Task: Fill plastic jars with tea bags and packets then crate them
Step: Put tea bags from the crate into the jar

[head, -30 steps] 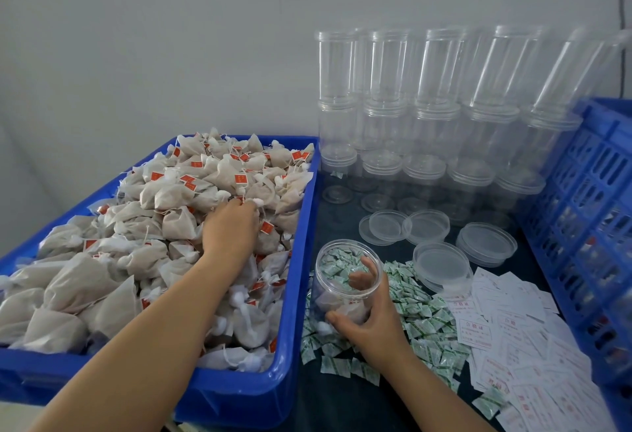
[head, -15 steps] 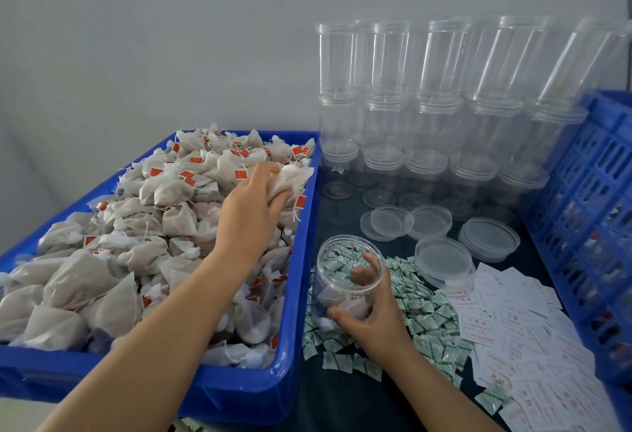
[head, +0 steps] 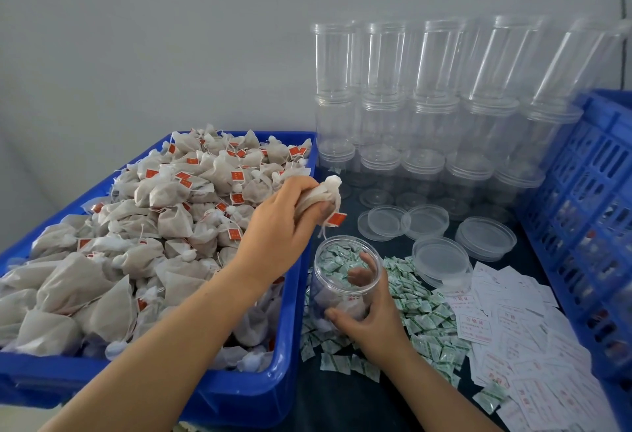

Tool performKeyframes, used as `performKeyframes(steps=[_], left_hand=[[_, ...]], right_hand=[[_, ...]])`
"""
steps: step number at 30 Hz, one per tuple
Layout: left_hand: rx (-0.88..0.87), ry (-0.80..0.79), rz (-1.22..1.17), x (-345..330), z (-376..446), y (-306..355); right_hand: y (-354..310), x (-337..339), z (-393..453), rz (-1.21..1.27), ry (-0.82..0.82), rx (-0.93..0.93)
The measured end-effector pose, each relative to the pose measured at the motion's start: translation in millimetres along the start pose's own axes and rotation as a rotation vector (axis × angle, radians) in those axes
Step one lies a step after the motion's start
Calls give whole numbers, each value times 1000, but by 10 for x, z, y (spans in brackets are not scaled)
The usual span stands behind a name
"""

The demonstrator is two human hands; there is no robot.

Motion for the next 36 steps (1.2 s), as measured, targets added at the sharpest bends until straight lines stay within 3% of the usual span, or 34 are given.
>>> performKeyframes(steps=[7,21,28,36], left_hand=[[-83,-32,-23,-82,44,162],[-216,-369,28,-530,-74,353],[-177,-487,82,-641,-96,282],[-117,-517,83,-653,-105,237]], right_hand=[[15,-9,8,17,-12,-1],[-32,-2,23,75,-10,30],[36,-26,36,84,-32,3],[79,-16,49,35,-19,-31]])
Point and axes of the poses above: each hand's wrist, its own z-axis towards the middle knuckle, its own x-axis out of the back of the hand, y = z × x, the point moved 10 cm from there along z, towards the middle knuckle, and after that the axes turned 13 degrees about -x, right-handed, at the moved point
